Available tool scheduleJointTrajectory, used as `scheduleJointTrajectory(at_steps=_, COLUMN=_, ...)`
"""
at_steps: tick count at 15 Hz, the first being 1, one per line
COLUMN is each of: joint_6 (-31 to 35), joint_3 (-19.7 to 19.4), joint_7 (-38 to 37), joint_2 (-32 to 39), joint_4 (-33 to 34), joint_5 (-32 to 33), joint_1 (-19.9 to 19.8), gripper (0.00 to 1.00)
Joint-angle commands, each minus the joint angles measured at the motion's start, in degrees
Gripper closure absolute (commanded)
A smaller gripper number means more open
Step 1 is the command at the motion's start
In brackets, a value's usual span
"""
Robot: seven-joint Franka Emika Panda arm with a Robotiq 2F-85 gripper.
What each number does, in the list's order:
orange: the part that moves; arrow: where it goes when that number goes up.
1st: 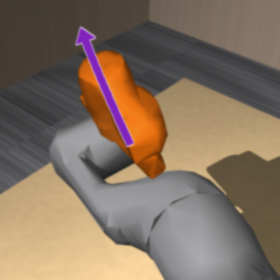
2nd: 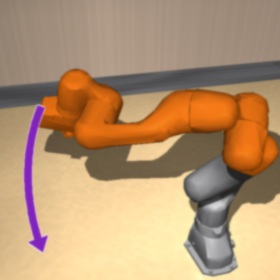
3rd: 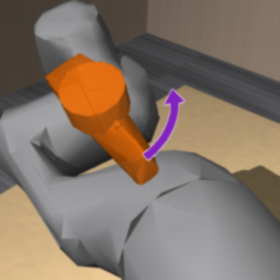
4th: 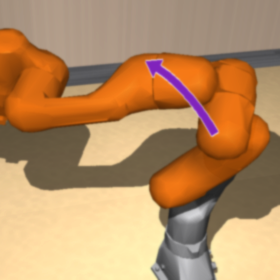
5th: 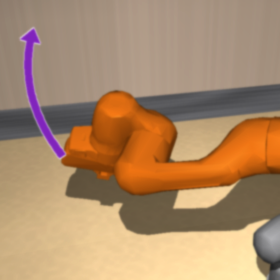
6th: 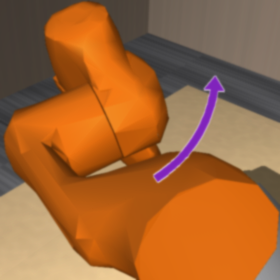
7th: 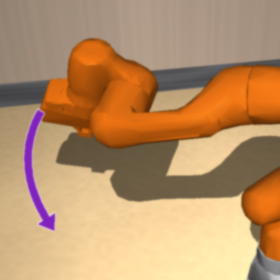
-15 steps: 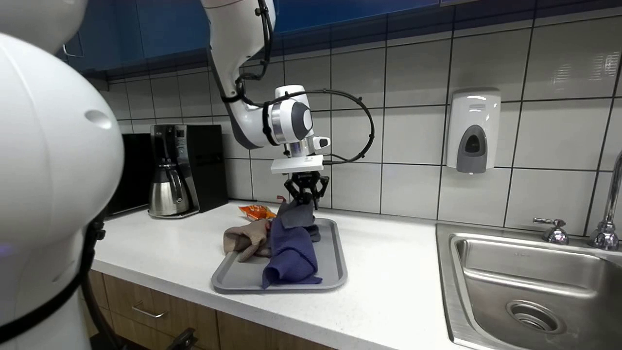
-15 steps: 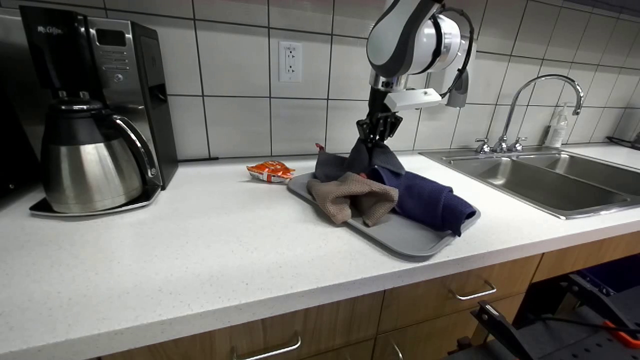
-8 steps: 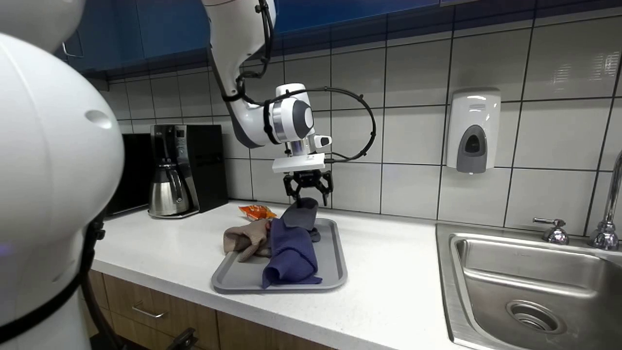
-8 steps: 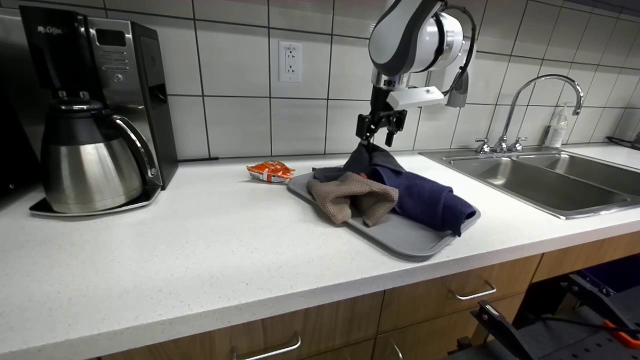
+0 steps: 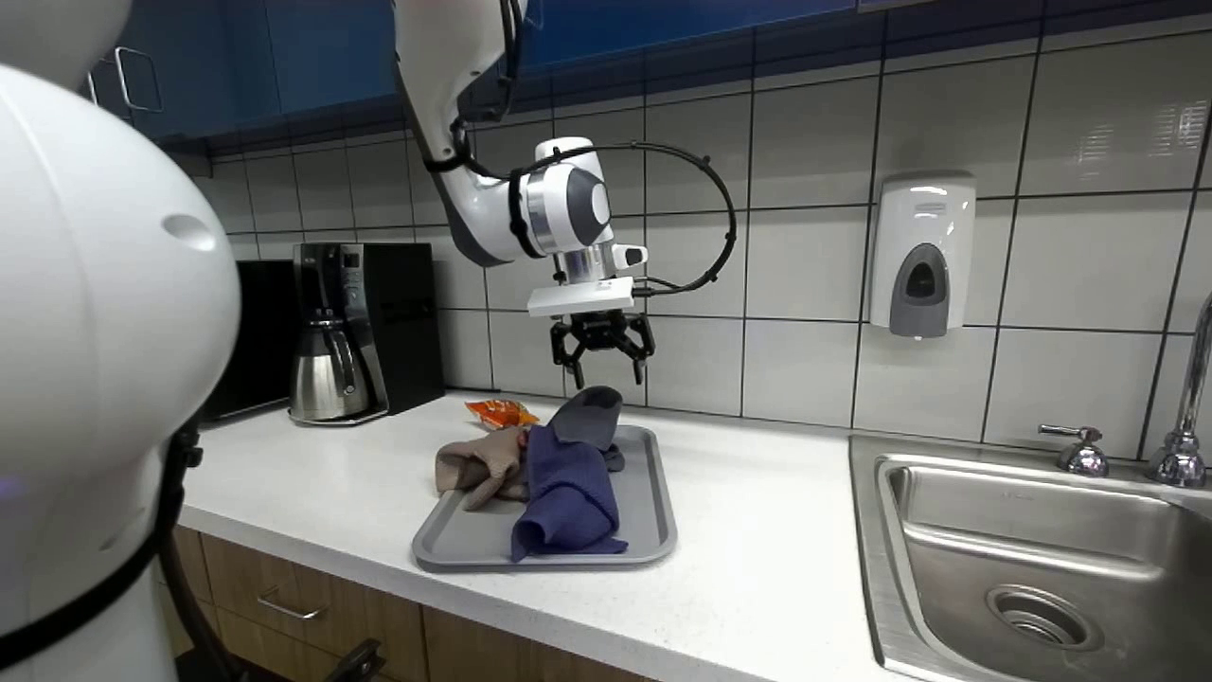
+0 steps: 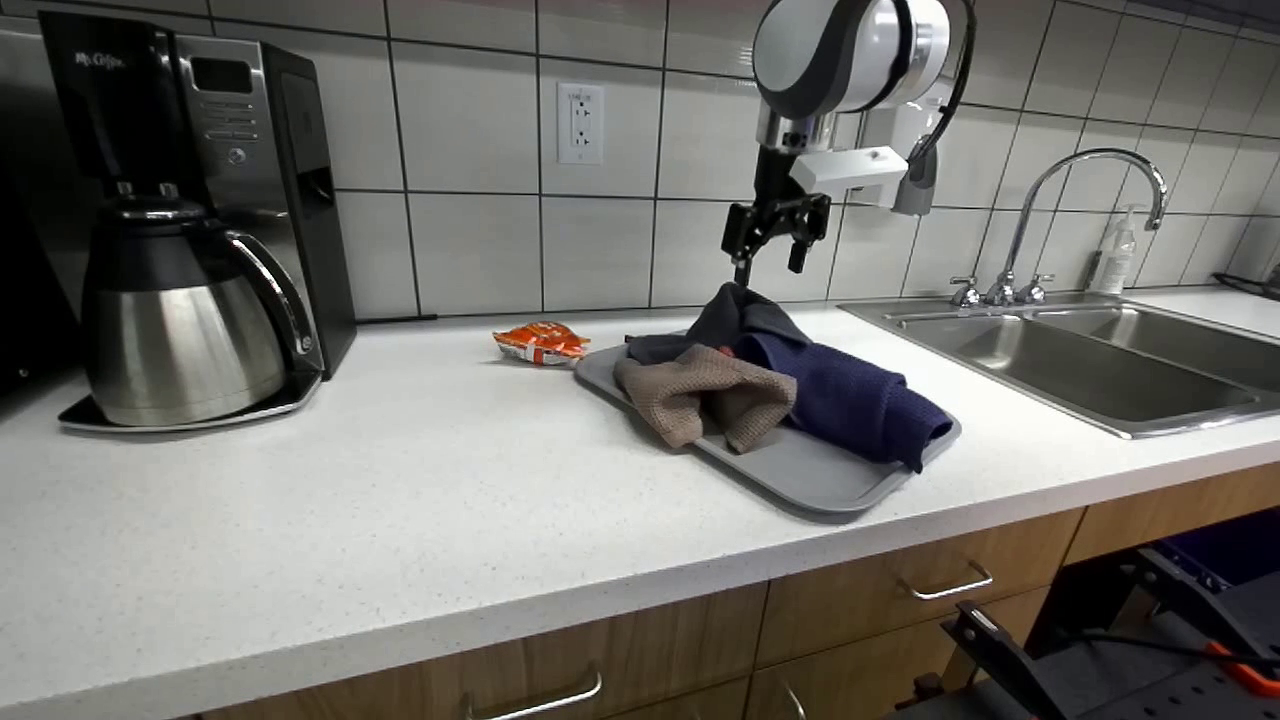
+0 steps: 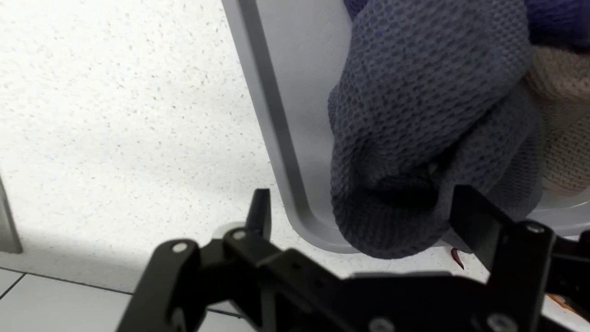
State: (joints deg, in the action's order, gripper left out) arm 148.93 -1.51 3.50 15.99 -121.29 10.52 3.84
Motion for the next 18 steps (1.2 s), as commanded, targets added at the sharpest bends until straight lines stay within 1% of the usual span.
scheduleJointTrajectory(at_steps=1, joint_6=-3.9, joint_3=0.3, joint_7=1.0, joint_2=-7.0, joint_4=-4.7, joint_5=0.6, joint_1=-1.0, gripper=0.00)
scheduleJointTrajectory(at_steps=5, joint_6=-5.9, joint_3=0.6, joint_7=0.3, joint_2=-11.1, joint_4=-8.5, joint_5=0.1, joint_1=-1.1, gripper=0.00)
scheduleJointTrajectory(at_steps=13, joint_6=-5.9, joint_3=1.4, joint_7=-3.2, joint_2=-18.7, joint_4=-18.2, joint_5=-1.4, joint_1=-0.8, gripper=0.00)
scheduleJointTrajectory(at_steps=14, joint_6=-5.9, joint_3=1.4, joint_7=-5.7, joint_2=-19.6, joint_4=-19.4, joint_5=-1.4, joint_1=-0.9, gripper=0.00)
scheduleJointTrajectory(at_steps=18, joint_6=-7.7, joint_3=1.7, joint_7=-9.7, joint_2=-23.7, joint_4=-23.9, joint_5=-4.4, joint_1=-1.1, gripper=0.00)
